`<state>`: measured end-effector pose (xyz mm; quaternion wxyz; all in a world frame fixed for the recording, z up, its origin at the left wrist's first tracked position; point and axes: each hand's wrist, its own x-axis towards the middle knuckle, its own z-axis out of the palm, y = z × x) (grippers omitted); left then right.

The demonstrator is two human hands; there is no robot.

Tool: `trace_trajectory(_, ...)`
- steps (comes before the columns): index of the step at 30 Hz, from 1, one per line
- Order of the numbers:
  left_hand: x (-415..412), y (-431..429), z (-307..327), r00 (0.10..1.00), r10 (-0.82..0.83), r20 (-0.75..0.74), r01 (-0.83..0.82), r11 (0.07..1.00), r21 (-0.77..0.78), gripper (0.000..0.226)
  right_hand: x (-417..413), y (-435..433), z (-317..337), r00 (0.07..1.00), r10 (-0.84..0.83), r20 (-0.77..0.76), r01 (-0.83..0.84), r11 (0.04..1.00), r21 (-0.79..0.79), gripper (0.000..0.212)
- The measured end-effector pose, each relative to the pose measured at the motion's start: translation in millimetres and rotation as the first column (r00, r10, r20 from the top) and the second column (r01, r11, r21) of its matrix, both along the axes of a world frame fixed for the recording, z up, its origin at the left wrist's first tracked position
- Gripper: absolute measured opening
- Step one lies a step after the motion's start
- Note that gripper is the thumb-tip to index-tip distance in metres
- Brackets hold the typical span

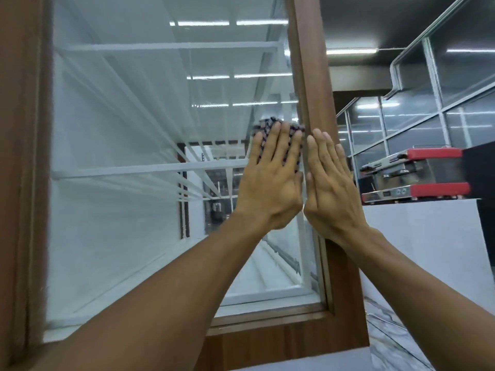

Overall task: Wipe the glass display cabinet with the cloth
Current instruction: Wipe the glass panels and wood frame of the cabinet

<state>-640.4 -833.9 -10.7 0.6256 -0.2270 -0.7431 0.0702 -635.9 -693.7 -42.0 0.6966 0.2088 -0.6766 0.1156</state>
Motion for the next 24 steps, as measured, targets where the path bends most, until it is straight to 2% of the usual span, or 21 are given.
trace_trajectory(4, 1, 9, -28, 0.999, -0.044, -0.002, 0.044, 0.998, -0.035, 0.065, -4, 15, -10, 1.0, 0.015, 0.007, -0.015, 0.999, 0.039, 0.06)
trace_trajectory(8, 5, -22, -62, 0.999, -0.032, 0.002, 0.032, 0.992, -0.12, 0.065, 2, 2, -22, 0.958, -0.286, -0.01, 0.286, 0.958, 0.024, 0.064)
trace_trajectory(10, 6, -38, -66, 1.0, -0.023, 0.007, 0.023, 0.995, -0.092, 0.065, 4, -15, -29, 0.944, -0.33, -0.006, 0.33, 0.943, 0.042, 0.065)
trace_trajectory(19, 13, -115, -61, 1.0, -0.018, -0.007, 0.018, 0.999, 0.031, 0.063, -7, -109, -28, 0.993, -0.115, 0.025, 0.114, 0.992, 0.057, 0.066)
trace_trajectory(24, 16, -168, -60, 0.999, -0.001, -0.033, 0.003, 0.997, 0.079, 0.064, -7, -161, -22, 0.995, -0.093, 0.019, 0.09, 0.99, 0.106, 0.065)
